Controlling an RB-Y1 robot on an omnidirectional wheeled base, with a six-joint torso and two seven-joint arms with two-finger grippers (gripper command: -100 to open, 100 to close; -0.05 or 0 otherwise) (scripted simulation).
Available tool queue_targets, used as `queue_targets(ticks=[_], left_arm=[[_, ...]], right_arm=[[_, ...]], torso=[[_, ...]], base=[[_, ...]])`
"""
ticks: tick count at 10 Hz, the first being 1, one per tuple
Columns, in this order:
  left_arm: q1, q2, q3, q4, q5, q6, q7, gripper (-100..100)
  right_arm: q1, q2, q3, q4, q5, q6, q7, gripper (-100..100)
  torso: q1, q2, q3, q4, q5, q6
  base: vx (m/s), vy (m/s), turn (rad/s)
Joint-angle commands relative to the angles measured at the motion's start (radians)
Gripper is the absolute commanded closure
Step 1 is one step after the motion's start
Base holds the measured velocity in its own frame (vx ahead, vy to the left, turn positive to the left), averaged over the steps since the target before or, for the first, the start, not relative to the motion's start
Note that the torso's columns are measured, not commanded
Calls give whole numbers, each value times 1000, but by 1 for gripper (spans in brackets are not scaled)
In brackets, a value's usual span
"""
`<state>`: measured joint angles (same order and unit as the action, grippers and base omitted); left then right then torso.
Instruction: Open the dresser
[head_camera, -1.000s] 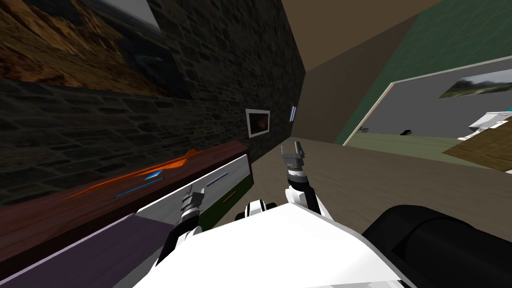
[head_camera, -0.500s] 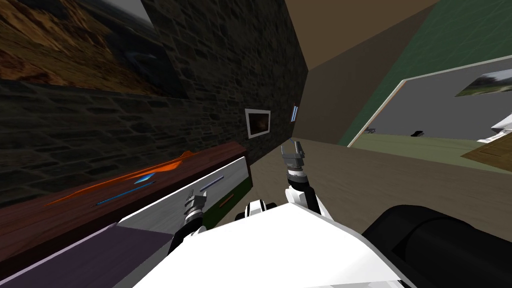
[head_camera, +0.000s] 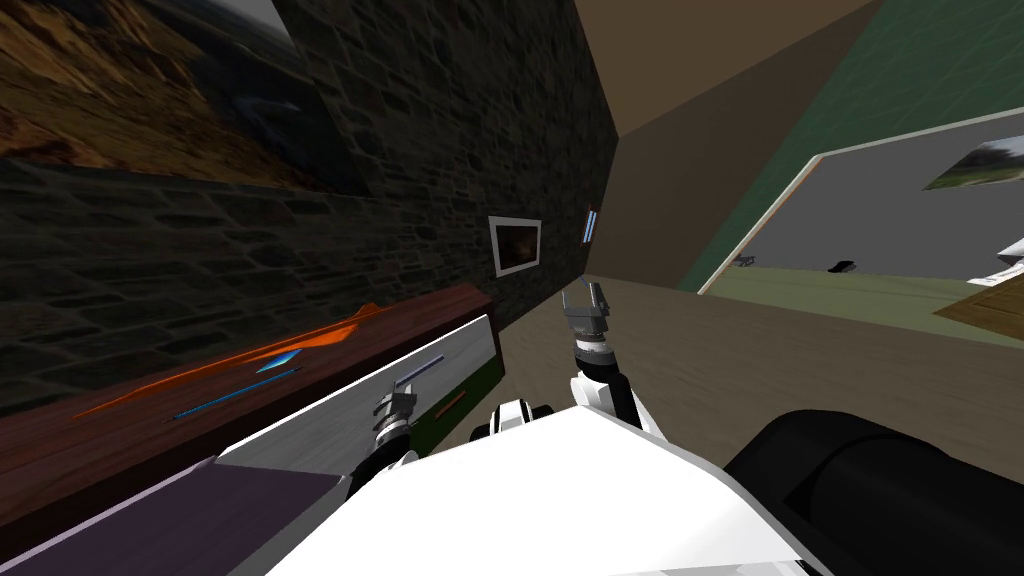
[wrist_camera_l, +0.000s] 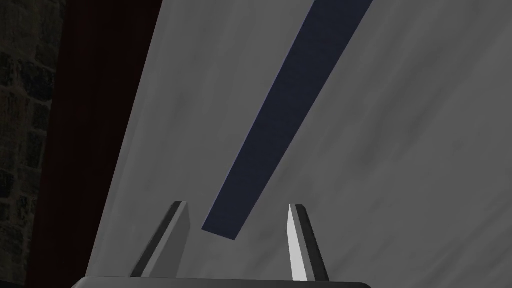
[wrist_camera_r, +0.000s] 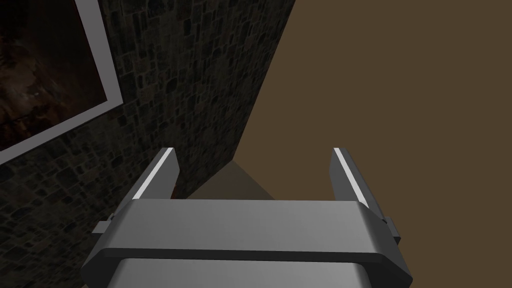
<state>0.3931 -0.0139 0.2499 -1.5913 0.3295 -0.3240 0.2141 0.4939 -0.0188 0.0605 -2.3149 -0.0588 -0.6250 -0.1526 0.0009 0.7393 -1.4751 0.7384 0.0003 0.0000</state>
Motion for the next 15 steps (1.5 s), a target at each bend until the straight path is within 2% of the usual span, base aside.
queue_targets(ticks=[1, 5, 6, 11, 12, 13, 15], left_arm=[[14, 0, -4, -18, 1, 6, 1, 100], [32, -1, -8, -41, 2, 13, 1, 100], [33, 39, -8, -42, 2, 15, 1, -100], [31, 156, -6, -41, 3, 24, 1, -100], [31, 169, -5, -42, 3, 27, 1, -100], [31, 143, 2, -55, 7, 43, 1, -100], [32, 170, 9, -67, 11, 60, 1, -100]], right_arm=[[0, 0, 0, 0, 0, 0, 0, 0], [0, 0, 0, 0, 0, 0, 0, 0], [0, 0, 0, 0, 0, 0, 0, 0], [0, 0, 0, 0, 0, 0, 0, 0], [0, 0, 0, 0, 0, 0, 0, 0], [0, 0, 0, 0, 0, 0, 0, 0], [0, 0, 0, 0, 0, 0, 0, 0]], torso=[[-2, 2, 1, 0, 0, 0], [-1, -2, -1, 0, 0, 0], [3, -6, -4, -2, 1, 0], [-1, -1, 0, 0, 0, 0], [-1, -1, 0, 0, 0, 0], [-1, -1, -1, 0, 0, 0], [2, -6, -4, -2, 0, 0]], base=[[-121, -75, 4], [-140, -96, 6], [-13, -11, -2], [22, 13, 0], [36, 19, -2], [76, 52, -4], [155, 79, -6]])
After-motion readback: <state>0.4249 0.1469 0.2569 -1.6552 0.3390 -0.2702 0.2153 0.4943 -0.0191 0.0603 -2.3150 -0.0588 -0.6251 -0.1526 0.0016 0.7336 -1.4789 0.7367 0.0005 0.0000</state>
